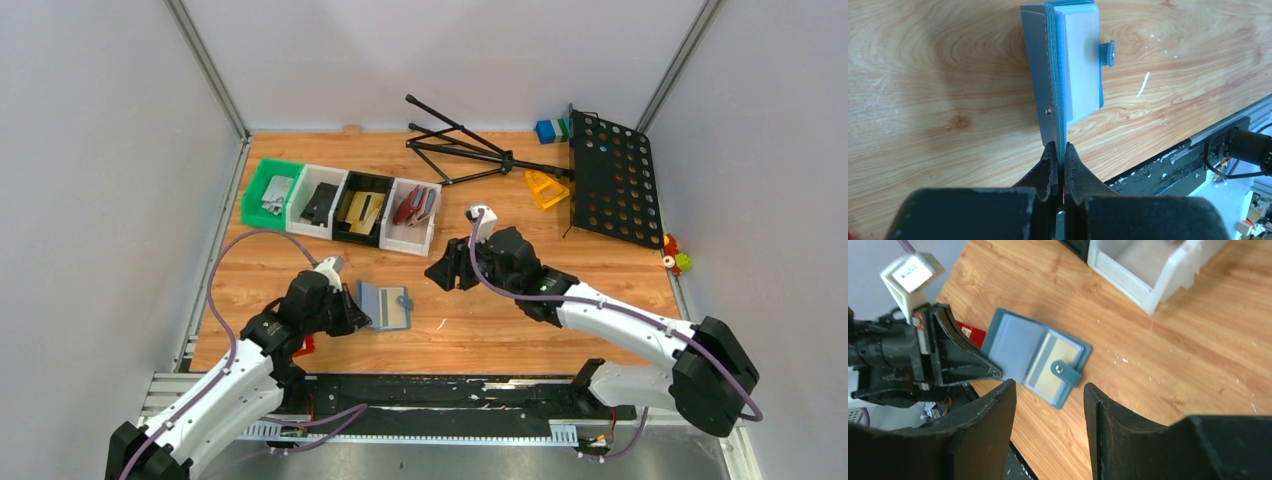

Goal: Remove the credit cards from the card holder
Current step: Remove the credit card from the card holder.

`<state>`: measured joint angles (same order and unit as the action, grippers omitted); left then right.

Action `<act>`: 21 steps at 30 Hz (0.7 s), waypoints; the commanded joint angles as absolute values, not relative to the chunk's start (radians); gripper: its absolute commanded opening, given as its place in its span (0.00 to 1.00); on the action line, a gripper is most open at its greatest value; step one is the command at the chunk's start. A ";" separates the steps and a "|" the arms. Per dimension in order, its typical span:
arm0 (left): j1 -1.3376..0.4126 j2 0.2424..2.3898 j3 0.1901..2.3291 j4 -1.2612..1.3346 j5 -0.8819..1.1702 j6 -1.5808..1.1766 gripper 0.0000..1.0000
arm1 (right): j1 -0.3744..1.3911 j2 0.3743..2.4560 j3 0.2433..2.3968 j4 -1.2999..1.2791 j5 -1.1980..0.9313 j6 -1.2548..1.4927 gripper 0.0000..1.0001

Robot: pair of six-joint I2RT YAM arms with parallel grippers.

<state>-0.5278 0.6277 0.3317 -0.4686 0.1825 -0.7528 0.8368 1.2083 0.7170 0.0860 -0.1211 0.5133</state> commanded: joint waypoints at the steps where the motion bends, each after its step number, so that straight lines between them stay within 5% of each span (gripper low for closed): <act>1: -0.523 0.609 0.325 -0.358 0.236 -0.744 0.00 | 0.838 1.136 0.668 0.059 -0.116 0.505 0.55; 8: -0.523 0.618 0.326 -0.275 0.320 -0.747 0.00 | 0.822 1.073 0.616 0.056 -0.109 0.544 0.99; 21: -0.523 0.603 0.293 -0.111 0.431 -0.810 0.00 | 0.819 0.984 0.568 -0.028 -0.049 0.561 1.00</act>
